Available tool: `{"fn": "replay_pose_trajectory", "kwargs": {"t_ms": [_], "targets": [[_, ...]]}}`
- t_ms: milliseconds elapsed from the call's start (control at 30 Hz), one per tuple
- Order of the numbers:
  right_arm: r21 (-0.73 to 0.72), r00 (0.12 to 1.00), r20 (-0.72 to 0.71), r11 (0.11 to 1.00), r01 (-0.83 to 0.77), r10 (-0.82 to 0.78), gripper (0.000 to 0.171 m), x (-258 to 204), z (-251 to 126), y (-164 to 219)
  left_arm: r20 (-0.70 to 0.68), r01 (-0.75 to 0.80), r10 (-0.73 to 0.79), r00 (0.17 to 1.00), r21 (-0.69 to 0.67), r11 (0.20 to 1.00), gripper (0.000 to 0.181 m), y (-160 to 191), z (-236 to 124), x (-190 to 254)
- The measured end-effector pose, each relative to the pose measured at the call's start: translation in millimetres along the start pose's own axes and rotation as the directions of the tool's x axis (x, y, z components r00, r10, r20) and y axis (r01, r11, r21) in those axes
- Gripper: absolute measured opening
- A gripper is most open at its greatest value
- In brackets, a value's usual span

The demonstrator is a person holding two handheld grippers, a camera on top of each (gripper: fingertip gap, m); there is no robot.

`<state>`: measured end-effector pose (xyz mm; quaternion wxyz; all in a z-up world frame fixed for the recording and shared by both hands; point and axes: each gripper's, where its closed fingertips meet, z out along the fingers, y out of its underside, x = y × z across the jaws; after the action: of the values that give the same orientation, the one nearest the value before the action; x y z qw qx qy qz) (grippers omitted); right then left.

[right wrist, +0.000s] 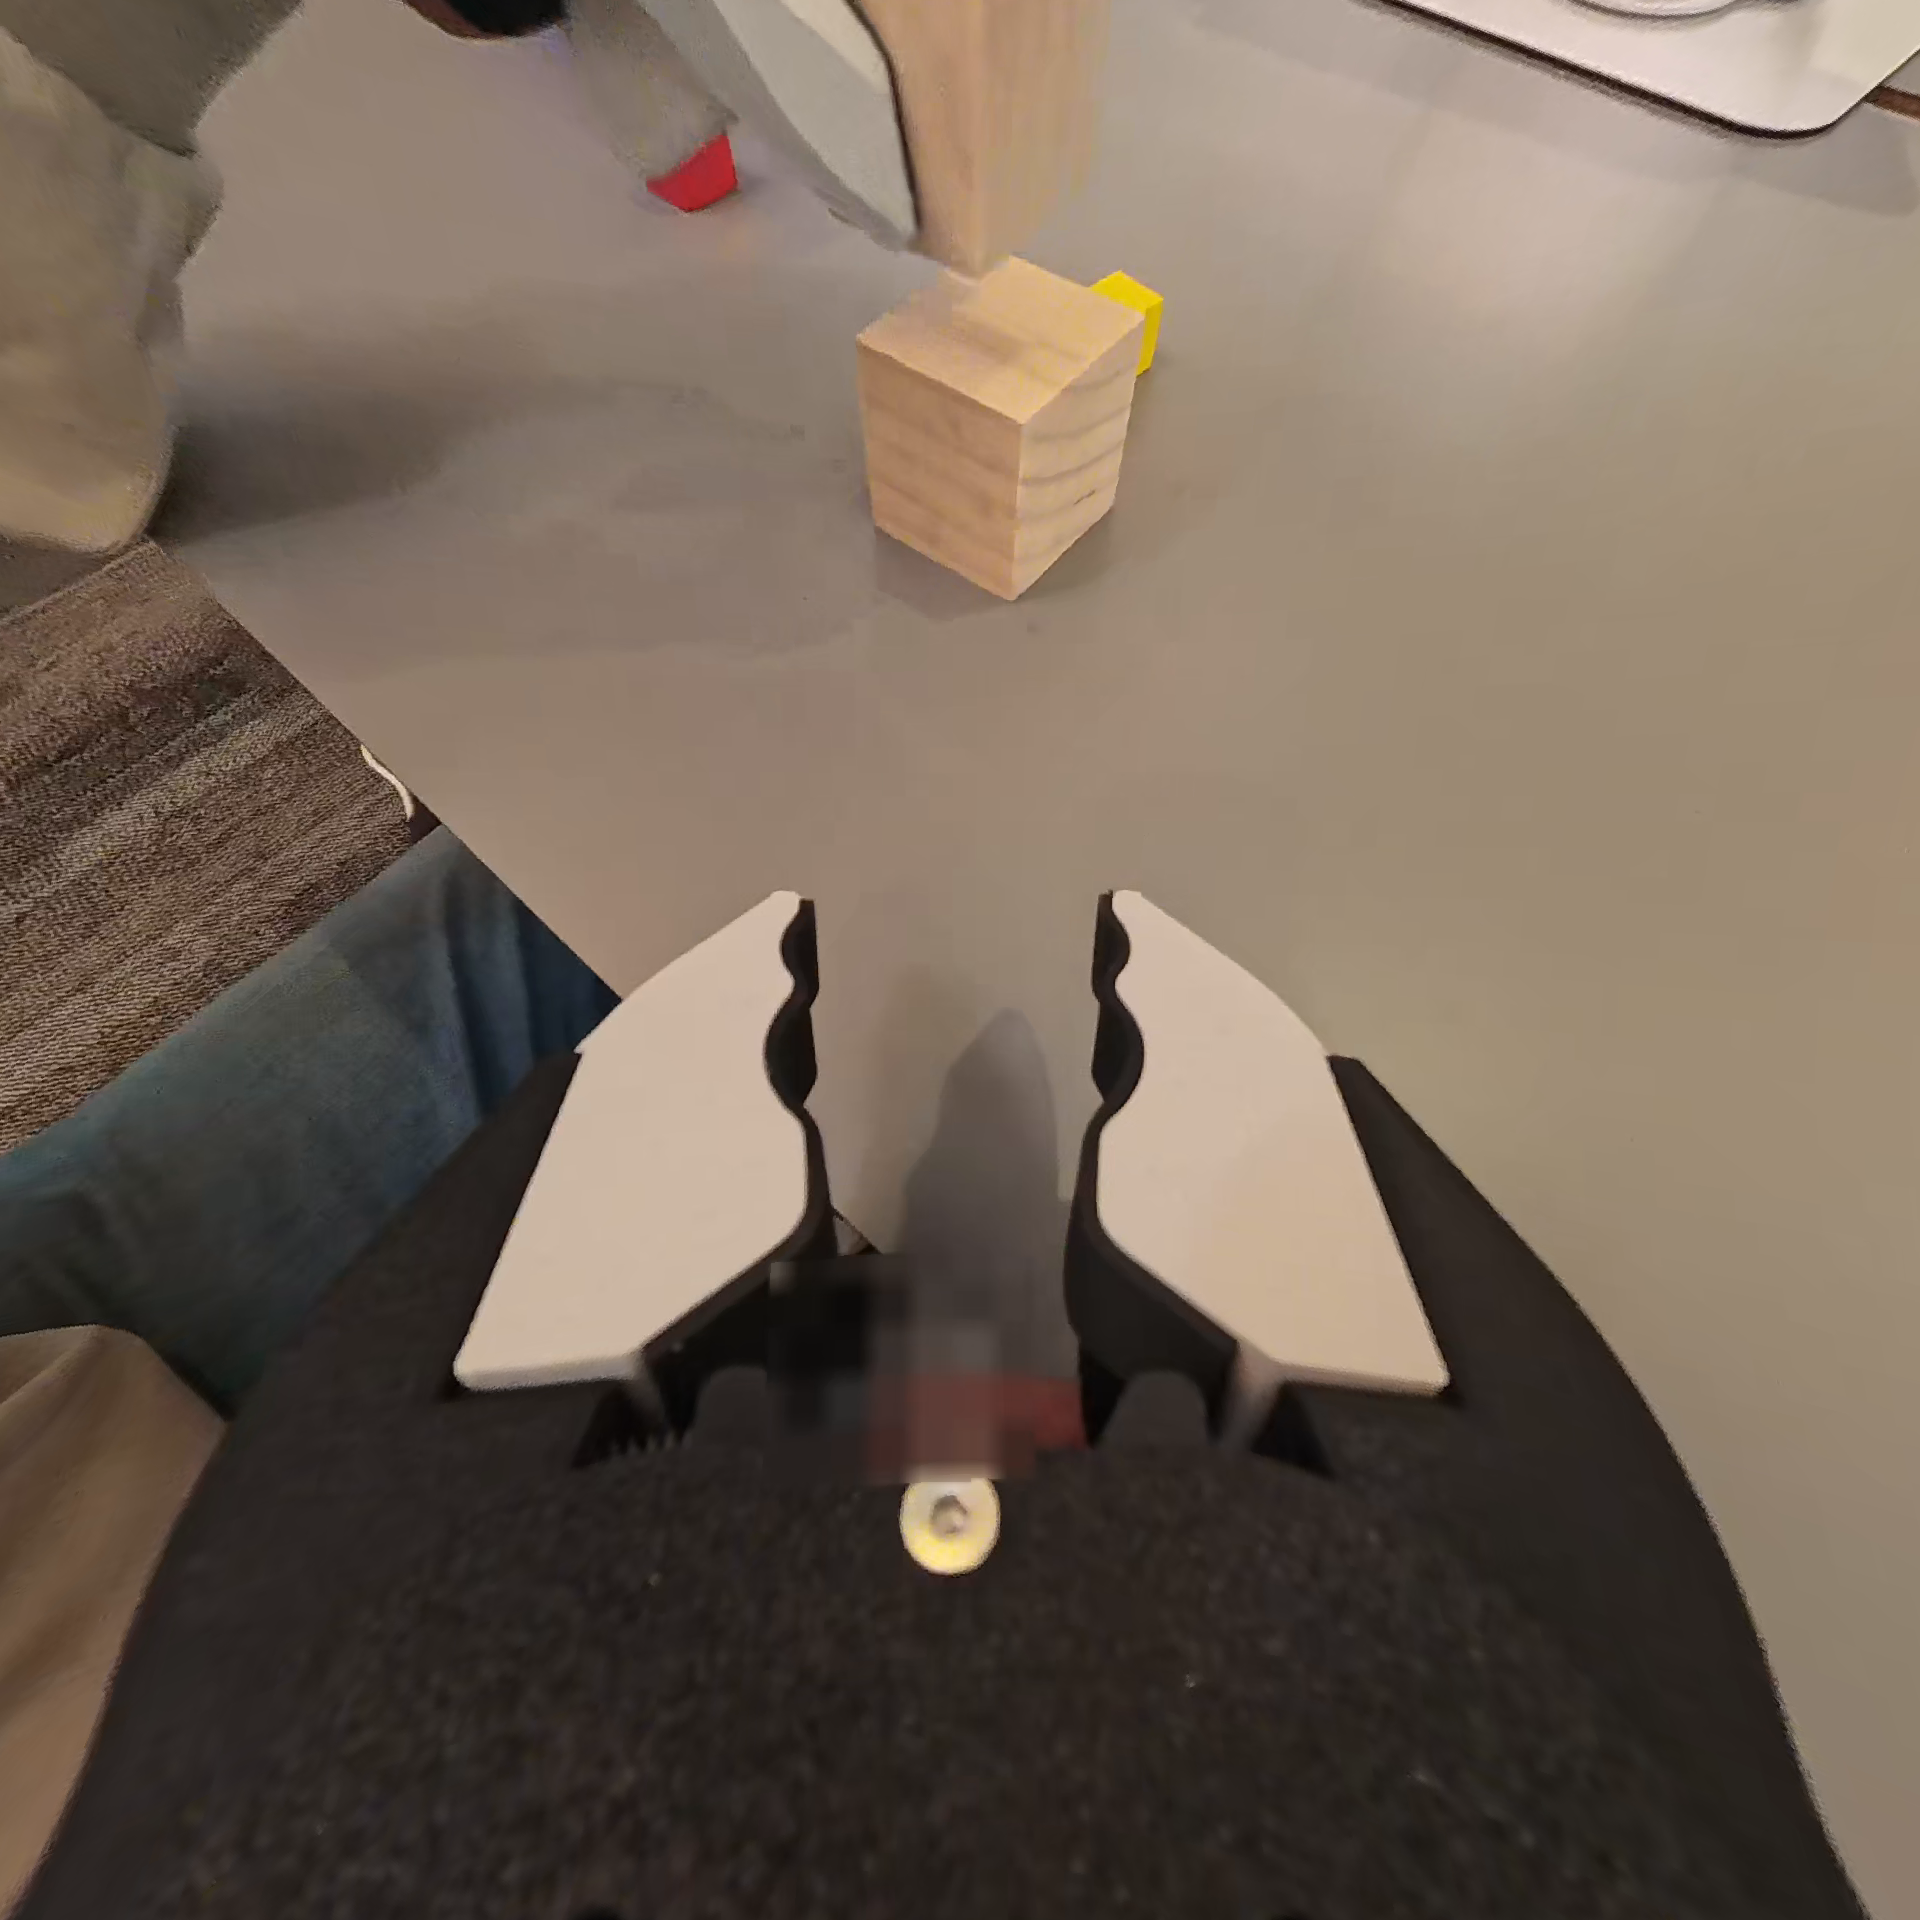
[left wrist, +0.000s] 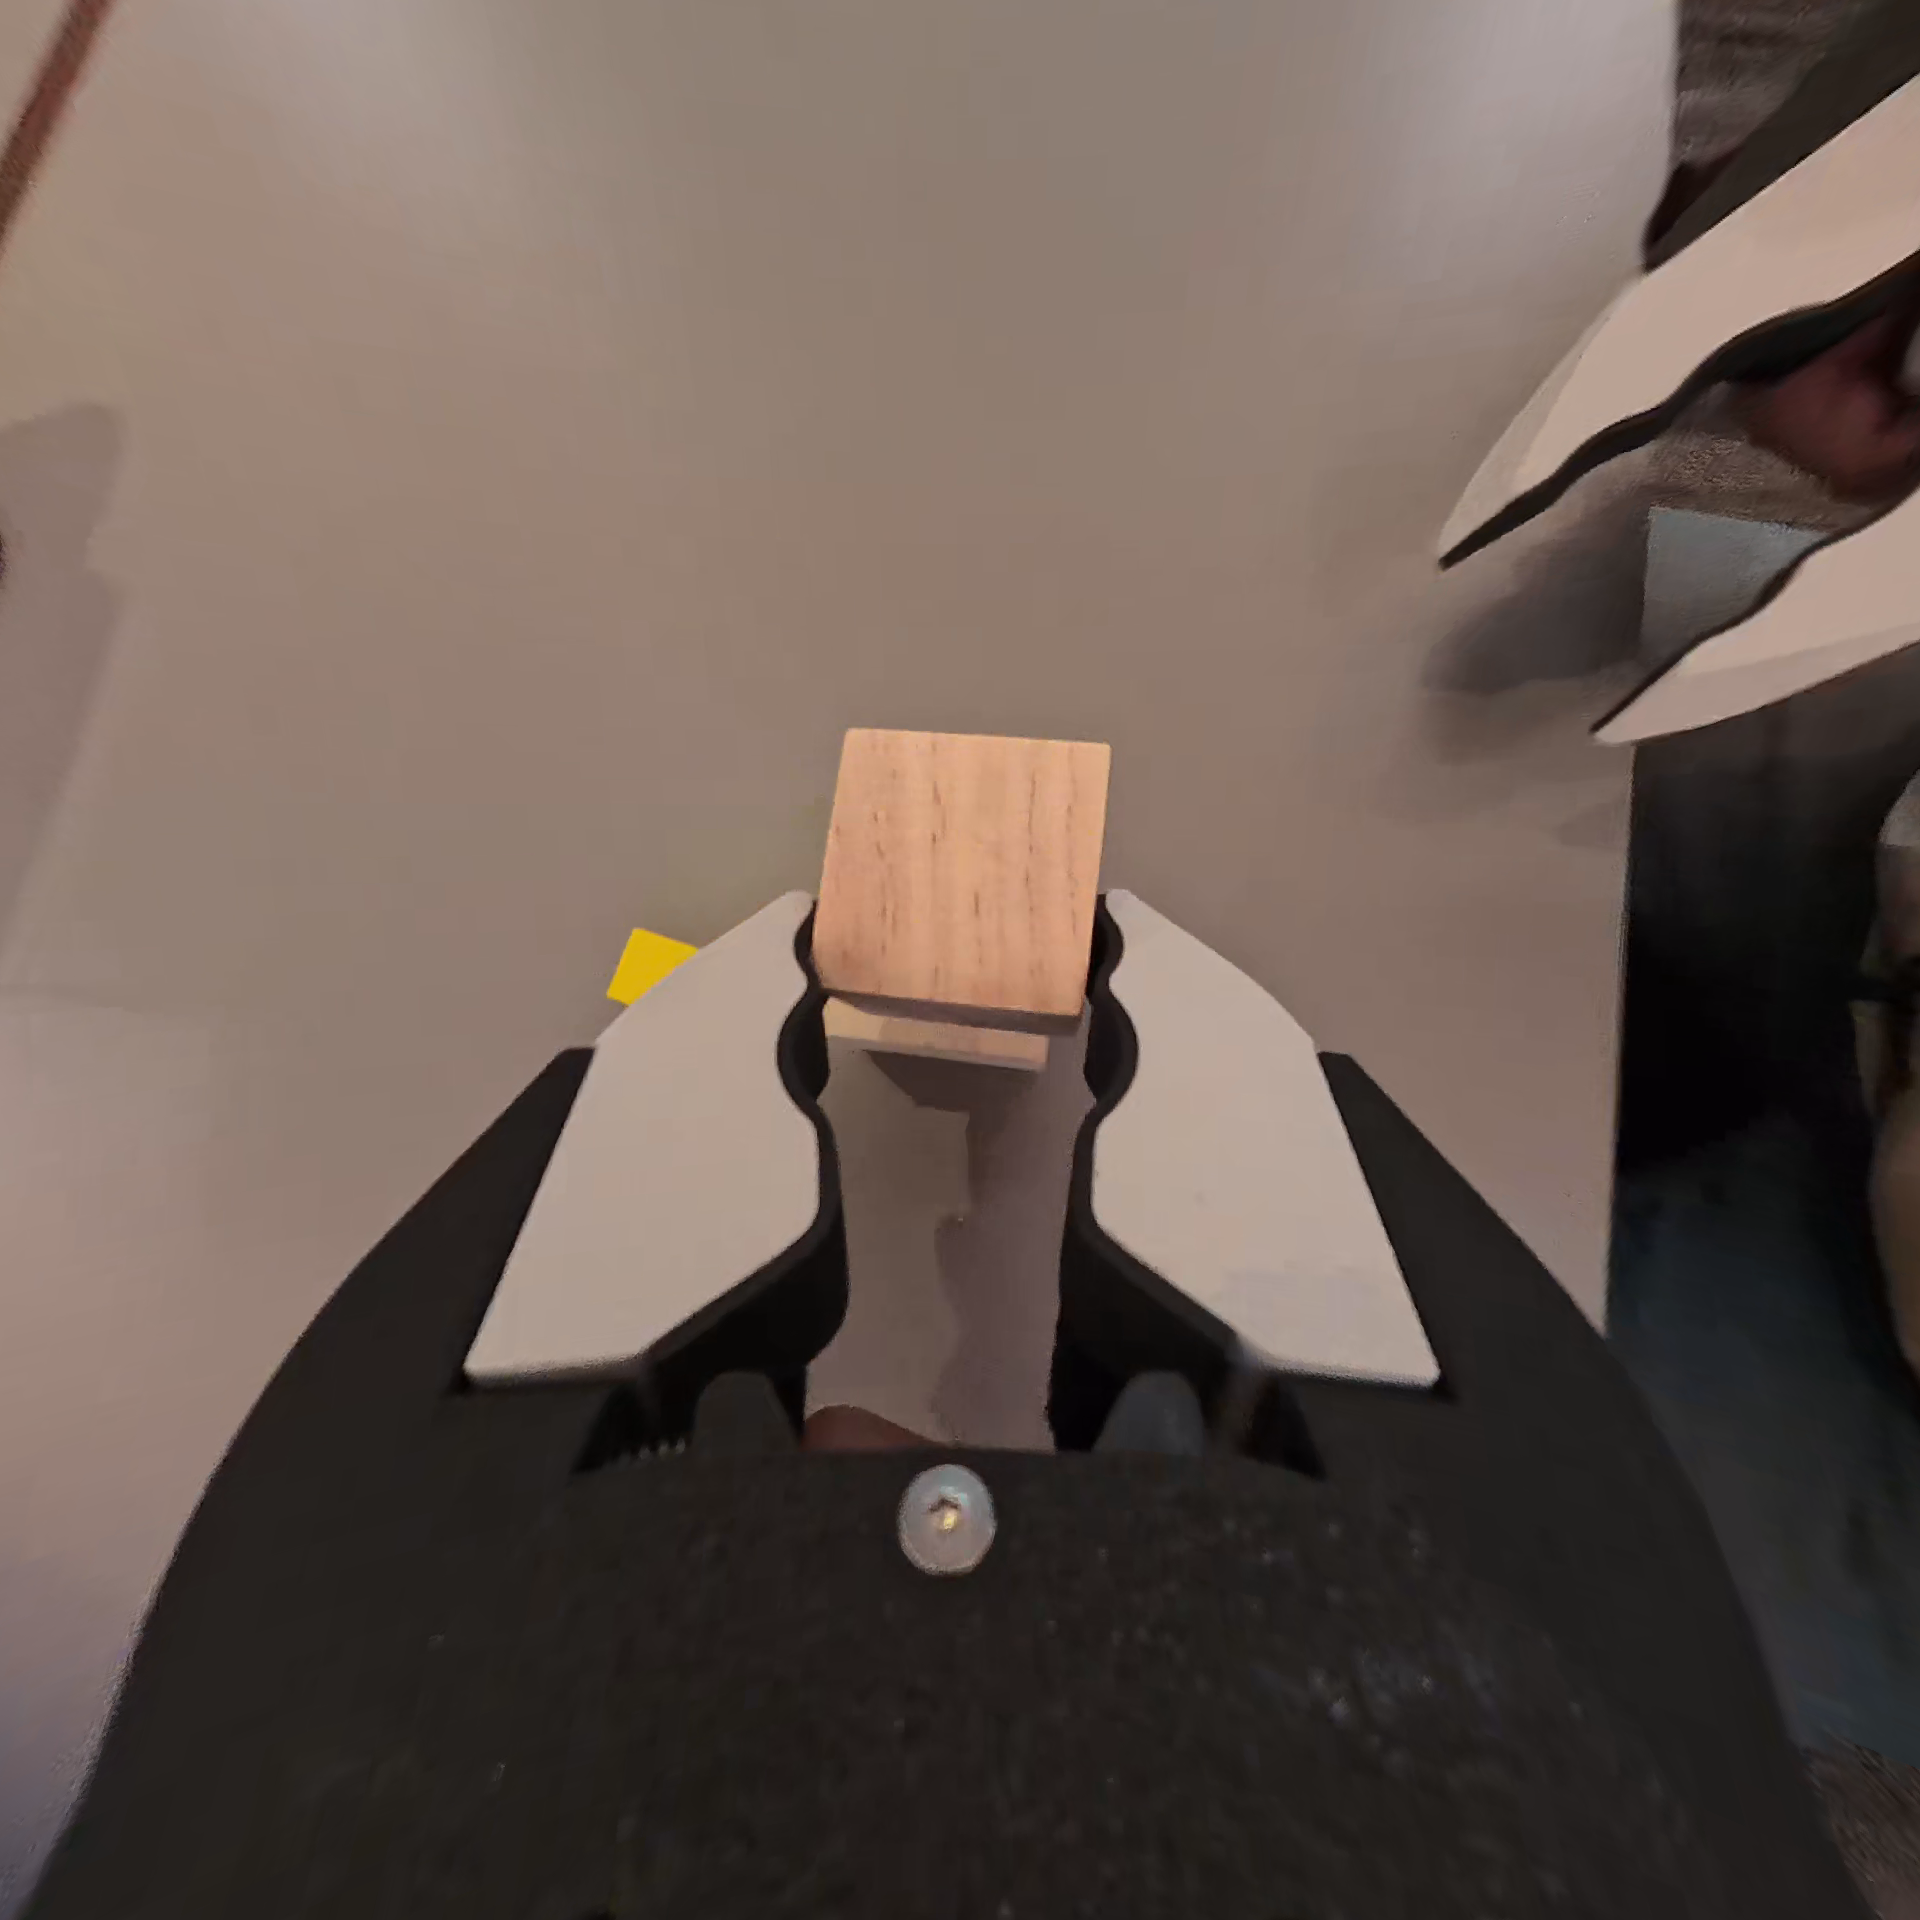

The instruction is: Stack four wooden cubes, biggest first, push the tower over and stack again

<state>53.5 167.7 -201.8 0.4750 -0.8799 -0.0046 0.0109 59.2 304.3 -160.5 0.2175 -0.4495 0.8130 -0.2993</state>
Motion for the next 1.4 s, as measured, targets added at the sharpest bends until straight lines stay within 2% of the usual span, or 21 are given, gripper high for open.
{"fn": "replay_pose_trajectory", "kwargs": {"t_ms": [167,267,400,433,467,500,567,667,733,800,867,933,1033,1133,1200,1400], "targets": [[-0.005,1.000,0.000,1.000,0.003,-0.003,0.051,0.6,-0.6,1.6,-0.025,-0.005,0.004,1.000,-0.031,1.000,0.047,8.4,9.8,-4.7],[-0.005,1.000,0.002,1.000,-0.005,0.005,0.050,1.8,-0.1,2.3,0.002,-0.034,0.034,0.999,-0.085,0.996,0.047,18.1,17.2,-6.6],[-0.012,1.000,0.003,1.000,-0.003,0.003,0.050,1.8,1.2,3.9,0.054,-0.019,0.023,0.998,-0.076,0.997,0.048,18.2,18.4,-13.0],[-0.014,1.000,0.005,1.000,-0.003,0.003,0.050,1.4,1.5,4.4,0.063,-0.021,0.025,0.998,-0.064,0.998,0.057,16.9,18.3,-12.5],[-0.017,1.000,0.005,1.000,-0.002,0.002,0.050,1.4,1.9,5.1,0.070,-0.018,0.022,0.997,-0.060,0.998,0.077,16.5,17.7,-11.2],[-0.020,1.000,0.005,1.000,-0.001,0.002,0.050,1.6,2.2,5.8,0.069,-0.015,0.019,0.997,-0.055,0.998,0.083,16.0,15.6,-7.9],[-0.021,1.000,0.009,1.000,-0.006,0.006,0.050,1.8,2.7,6.5,0.095,-0.014,0.014,0.995,0.000,1.000,0.092,8.8,3.0,-0.4],[-0.014,1.000,0.012,1.000,-0.015,0.015,0.050,2.0,2.4,5.8,0.216,0.018,-0.039,0.976,0.101,0.995,0.089,6.5,-33.0,11.6],[-0.002,1.000,0.010,1.000,-0.019,0.019,0.050,2.4,1.9,4.2,0.391,0.103,-0.171,0.904,0.188,0.977,0.081,19.8,-61.6,8.2],[0.004,1.000,0.012,1.000,-0.026,0.026,0.050,2.3,2.3,3.4,0.491,0.222,-0.344,0.800,0.290,0.931,0.076,44.0,-79.7,12.1],[0.007,0.999,0.019,0.999,-0.033,0.033,0.050,1.6,3.6,4.0,0.571,0.336,-0.522,0.633,0.405,0.850,0.077,71.5,-89.5,10.9],[-0.001,0.999,0.027,0.999,-0.037,0.037,0.050,0.7,6.0,6.3,0.626,0.405,-0.602,0.496,0.446,0.798,0.075,99.0,-89.8,15.6],[-0.011,0.999,0.024,1.000,-0.027,0.027,0.050,0.3,6.6,7.7,0.728,0.426,-0.598,0.336,0.449,0.786,0.073,129.2,-93.7,10.2],[-0.008,1.000,0.020,1.000,-0.021,0.021,0.050,0.8,5.1,6.2,0.791,0.467,-0.564,0.236,0.417,0.780,0.073,148.1,-99.7,-13.4],[-0.009,1.000,0.015,1.000,-0.020,0.020,0.050,2.4,4.1,6.4,0.777,0.512,-0.576,0.256,0.396,0.762,0.075,152.2,-92.6,-34.4],[-0.004,1.000,0.012,1.000,-0.023,0.023,0.050,5.5,0.2,4.7,0.731,0.680,-0.656,0.187,0.386,0.624,0.083,179.6,-77.4,-94.8]]}}
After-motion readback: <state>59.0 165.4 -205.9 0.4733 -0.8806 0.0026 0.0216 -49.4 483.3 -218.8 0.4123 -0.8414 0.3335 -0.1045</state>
